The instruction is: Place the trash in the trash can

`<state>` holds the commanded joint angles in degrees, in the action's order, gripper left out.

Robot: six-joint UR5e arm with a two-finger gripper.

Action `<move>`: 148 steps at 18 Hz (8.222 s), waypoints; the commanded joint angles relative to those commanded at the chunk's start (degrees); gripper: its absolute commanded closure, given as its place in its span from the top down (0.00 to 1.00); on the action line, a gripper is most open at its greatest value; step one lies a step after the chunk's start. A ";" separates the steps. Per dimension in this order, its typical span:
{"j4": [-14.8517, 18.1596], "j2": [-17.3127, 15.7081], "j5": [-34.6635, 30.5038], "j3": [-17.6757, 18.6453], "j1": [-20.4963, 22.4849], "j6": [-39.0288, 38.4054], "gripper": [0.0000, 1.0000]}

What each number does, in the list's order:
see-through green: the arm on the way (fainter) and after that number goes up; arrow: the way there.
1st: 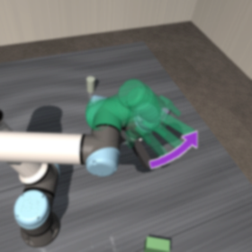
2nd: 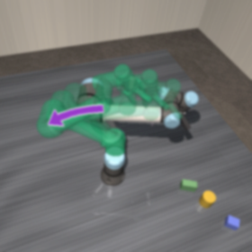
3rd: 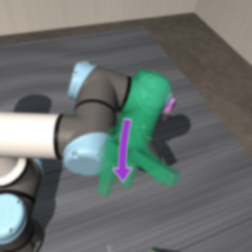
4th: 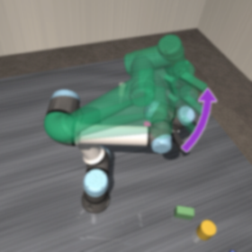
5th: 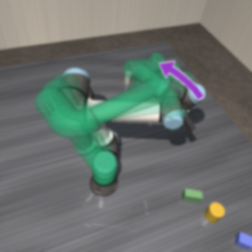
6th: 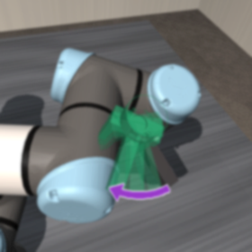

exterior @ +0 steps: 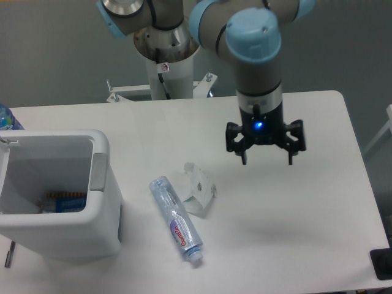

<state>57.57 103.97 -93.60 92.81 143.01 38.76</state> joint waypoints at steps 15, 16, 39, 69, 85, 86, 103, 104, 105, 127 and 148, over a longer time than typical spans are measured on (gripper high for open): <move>-0.70 6.42 0.09 5.54 -7.83 0.70 1.00; -0.79 6.77 0.09 5.89 -8.00 0.62 1.00; -1.06 10.99 -3.16 5.37 -9.77 0.44 0.19; -0.88 2.03 24.86 -13.70 1.31 -25.21 0.00; -0.88 -5.09 36.64 -13.44 -7.47 -40.96 0.00; -0.88 -5.09 37.43 -13.27 -8.35 -40.96 0.00; -1.85 -3.69 38.94 -10.89 -14.86 -39.73 1.00; -2.02 -3.69 38.67 -10.89 -14.86 -39.64 1.00; -2.02 -3.69 38.58 -10.89 -14.86 -39.64 1.00; -3.69 6.85 10.99 -13.18 -7.66 -39.73 1.00; -7.21 24.96 4.23 -15.64 -8.70 -39.11 1.00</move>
<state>50.36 128.93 -89.37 77.17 134.30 -0.35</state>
